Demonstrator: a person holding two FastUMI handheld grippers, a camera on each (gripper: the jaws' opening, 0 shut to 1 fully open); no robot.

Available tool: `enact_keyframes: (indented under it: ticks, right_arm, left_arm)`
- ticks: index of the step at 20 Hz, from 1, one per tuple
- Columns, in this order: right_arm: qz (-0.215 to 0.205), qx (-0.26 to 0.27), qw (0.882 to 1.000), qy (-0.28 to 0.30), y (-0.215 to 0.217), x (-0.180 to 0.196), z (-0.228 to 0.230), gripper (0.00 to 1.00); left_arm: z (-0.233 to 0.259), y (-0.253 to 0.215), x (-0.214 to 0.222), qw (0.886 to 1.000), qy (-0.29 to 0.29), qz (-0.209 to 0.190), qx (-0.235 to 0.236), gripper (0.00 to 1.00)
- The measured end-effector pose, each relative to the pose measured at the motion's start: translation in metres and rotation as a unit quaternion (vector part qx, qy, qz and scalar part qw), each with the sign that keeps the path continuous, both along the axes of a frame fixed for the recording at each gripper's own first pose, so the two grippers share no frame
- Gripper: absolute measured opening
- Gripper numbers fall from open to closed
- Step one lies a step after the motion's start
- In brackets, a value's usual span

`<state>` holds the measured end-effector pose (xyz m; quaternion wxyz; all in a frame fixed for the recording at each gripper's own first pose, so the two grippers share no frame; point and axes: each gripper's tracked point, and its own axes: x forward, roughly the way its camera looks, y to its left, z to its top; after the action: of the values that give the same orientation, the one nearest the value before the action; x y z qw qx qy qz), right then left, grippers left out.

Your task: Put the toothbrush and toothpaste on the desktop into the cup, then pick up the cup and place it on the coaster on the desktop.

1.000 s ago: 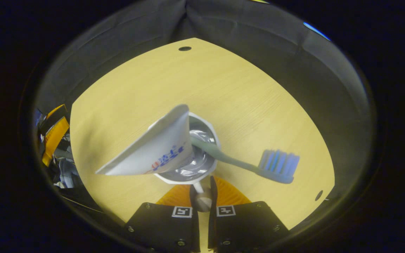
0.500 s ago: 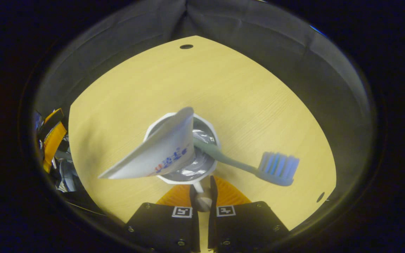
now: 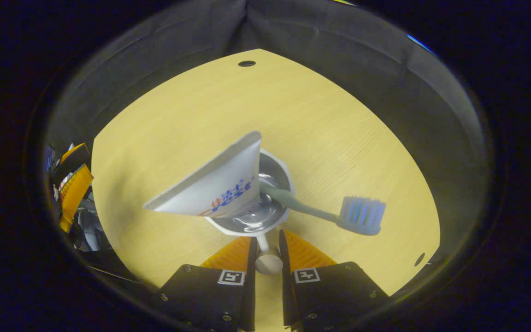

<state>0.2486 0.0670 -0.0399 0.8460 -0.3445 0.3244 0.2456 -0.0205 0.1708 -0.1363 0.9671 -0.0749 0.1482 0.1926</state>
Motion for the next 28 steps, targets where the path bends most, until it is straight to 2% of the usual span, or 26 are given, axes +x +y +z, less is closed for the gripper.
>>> enact_keyframes:
  ticks: [10, 15, 16, 17, 19, 20, 21, 22, 26, 27, 28]
  right_arm:
    - [0.002, 0.037, 0.999, -0.024, -0.011, -0.027, 0.041, 0.24]
    - [-0.020, 0.106, 0.993, -0.055, -0.016, -0.047, 0.062, 0.24]
    - [-0.028, 0.125, 0.989, -0.067, -0.017, -0.052, 0.068, 0.19]
    - [-0.035, 0.144, 0.985, -0.085, -0.019, -0.056, 0.075, 0.23]
    - [-0.051, 0.177, 0.974, -0.128, -0.021, -0.066, 0.090, 0.19]
    - [-0.056, 0.192, 0.968, -0.154, -0.022, -0.074, 0.101, 0.23]
    - [-0.060, 0.203, 0.960, -0.183, -0.023, -0.081, 0.113, 0.19]
    - [-0.066, 0.215, 0.951, -0.212, -0.024, -0.086, 0.120, 0.23]
    - [-0.085, 0.276, 0.909, -0.300, -0.027, -0.116, 0.155, 0.23]
    - [-0.089, 0.288, 0.896, -0.326, -0.030, -0.124, 0.166, 0.23]
    - [-0.092, 0.299, 0.882, -0.352, -0.032, -0.136, 0.176, 0.19]
  left_arm:
    - [0.007, -0.014, 0.008, 1.000, -0.004, -0.019, 0.009, 0.93]
    - [0.025, -0.033, 0.017, 0.998, -0.014, -0.054, 0.025, 0.93]
    - [0.033, -0.038, 0.020, 0.997, -0.020, -0.063, 0.030, 0.93]
    - [0.043, -0.042, 0.025, 0.996, -0.027, -0.072, 0.036, 0.93]
    - [0.067, -0.050, 0.032, 0.994, -0.043, -0.090, 0.048, 0.93]
    - [0.080, -0.053, 0.035, 0.993, -0.051, -0.097, 0.052, 0.93]
    - [0.093, -0.056, 0.037, 0.991, -0.059, -0.103, 0.056, 0.93]
    - [0.106, -0.060, 0.038, 0.990, -0.067, -0.108, 0.062, 0.93]
    - [0.163, -0.071, 0.034, 0.983, -0.107, -0.118, 0.090, 0.90]
    - [0.175, -0.075, 0.029, 0.981, -0.119, -0.118, 0.093, 0.93]
    - [0.186, -0.078, 0.024, 0.980, -0.130, -0.116, 0.096, 0.92]
